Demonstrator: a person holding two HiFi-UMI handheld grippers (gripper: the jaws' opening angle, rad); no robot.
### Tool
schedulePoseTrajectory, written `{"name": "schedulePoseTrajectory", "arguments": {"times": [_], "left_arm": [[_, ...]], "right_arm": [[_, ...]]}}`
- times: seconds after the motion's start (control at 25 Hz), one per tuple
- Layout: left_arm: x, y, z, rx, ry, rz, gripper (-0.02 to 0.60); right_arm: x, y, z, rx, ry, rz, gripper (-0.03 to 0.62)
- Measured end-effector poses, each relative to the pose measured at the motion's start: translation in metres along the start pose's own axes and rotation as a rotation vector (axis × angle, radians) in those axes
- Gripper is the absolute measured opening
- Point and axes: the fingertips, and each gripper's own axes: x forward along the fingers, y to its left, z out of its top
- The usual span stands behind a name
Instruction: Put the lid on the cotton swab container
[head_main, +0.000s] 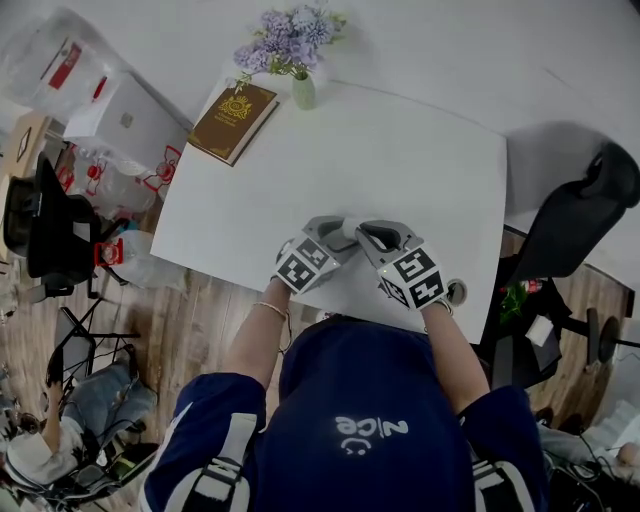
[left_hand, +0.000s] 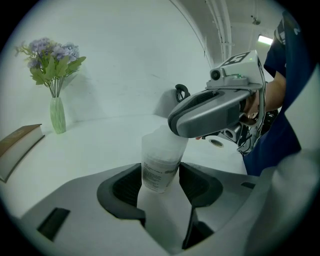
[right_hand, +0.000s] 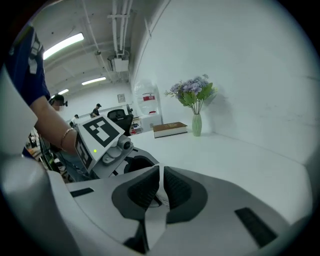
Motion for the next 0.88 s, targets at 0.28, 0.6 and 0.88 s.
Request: {"name": "schedulePoseTrajectory", "arguments": {"times": [0.28,0.6,0.88], "left_arm": [[0.000,0.001,0.000,0.006,-0.002,0.011,0.257],[-0.019,-0.002,0.001,-0.144,-0.093,0.075,0.298],[-0.074,-0.013,0.006,-0.258,-0.217,0.150,0.328]], "right_arm": [[0.001,0.003,-0.001,-0.076,0.011,-0.085,0.057],[-0.010,-0.002,0.006,0.122,-0.100,-0.085,0.057],[-0.065,-0.010,0.009,0.155,-0.257,-0.223,0.057]]}}
